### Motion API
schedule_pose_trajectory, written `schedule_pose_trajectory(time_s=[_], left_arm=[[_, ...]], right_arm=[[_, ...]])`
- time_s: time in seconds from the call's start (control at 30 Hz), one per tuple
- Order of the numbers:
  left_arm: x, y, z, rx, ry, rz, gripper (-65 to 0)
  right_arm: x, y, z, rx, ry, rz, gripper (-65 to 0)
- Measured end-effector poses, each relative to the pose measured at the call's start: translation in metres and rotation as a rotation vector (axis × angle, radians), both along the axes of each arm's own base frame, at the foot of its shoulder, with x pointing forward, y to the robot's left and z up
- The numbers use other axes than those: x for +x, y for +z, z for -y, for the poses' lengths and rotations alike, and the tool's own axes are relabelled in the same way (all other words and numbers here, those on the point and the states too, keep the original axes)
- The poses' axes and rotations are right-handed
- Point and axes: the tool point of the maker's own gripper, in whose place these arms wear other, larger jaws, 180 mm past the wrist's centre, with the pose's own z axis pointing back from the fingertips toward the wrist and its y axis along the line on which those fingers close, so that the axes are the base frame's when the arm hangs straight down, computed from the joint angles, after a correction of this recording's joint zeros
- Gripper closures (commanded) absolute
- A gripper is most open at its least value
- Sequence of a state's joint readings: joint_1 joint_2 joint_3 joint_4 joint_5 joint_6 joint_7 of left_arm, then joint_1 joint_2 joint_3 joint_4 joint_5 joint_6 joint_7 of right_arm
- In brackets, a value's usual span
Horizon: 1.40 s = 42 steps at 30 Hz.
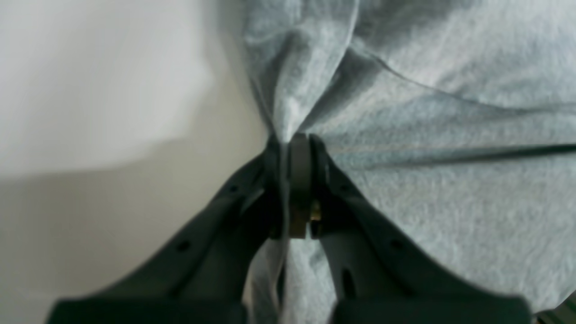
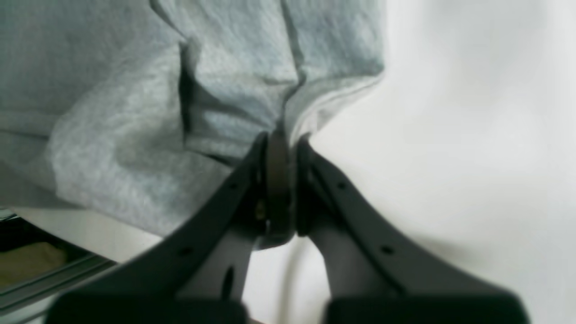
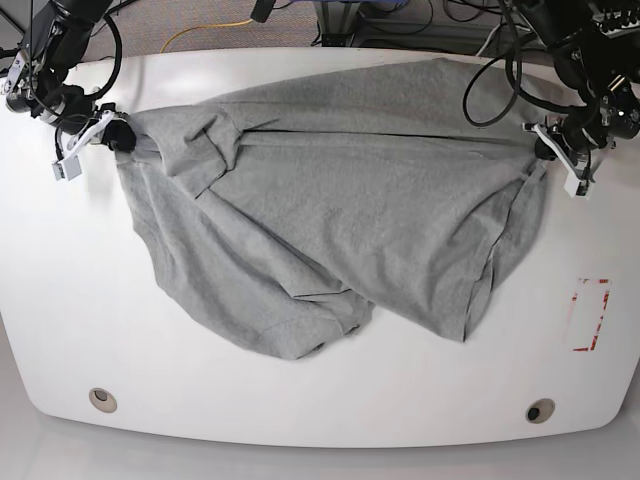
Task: Fold the T-shirt properly
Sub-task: 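Release the left gripper and move it along the shirt edge to regrasp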
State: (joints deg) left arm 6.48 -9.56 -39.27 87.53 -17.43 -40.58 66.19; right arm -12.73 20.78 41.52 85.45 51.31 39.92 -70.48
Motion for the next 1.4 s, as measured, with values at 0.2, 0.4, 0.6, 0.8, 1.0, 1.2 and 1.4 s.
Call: schedule_pose_trajectory(time_s=[0.2,0.4,0.6,0.8,1.0,1.2,1.4], left_arm=[[-0.006,0.006,-0.002,0.065,-0.019,-0.047,-36.5],[0.011,0.044,0.007,0.121,-0.079,0.001,-46.4],[0.085,0.109,0.046,0.063,-0.185,0.285,-46.5],[0.120,0.116,0.042,0.119,-0.186,0.268,-46.5],[0.155,0.109,0.064,0.001,-0.212,0.339,-46.4],[0.170,0.079,0.078,-0.117,-0.209,0.308,-46.4],[0.163,0.049,0.093,-0.155,-0.240,0.219,-42.2]], right_arm=[[-0.002,-0.002,0.001,-0.010,0.001,-0.012,0.0],[0.000,-0.001,0.001,-0.011,0.001,-0.006,0.0],[0.009,0.004,0.002,-0.014,-0.002,0.019,0.0],[0.007,0.002,0.003,-0.017,-0.002,0.011,0.0],[0.011,0.008,-0.002,0.020,-0.003,0.043,0.0],[0.012,0.009,-0.004,0.026,-0.005,0.048,0.0],[0.019,0.009,-0.010,0.038,-0.005,0.059,0.0]])
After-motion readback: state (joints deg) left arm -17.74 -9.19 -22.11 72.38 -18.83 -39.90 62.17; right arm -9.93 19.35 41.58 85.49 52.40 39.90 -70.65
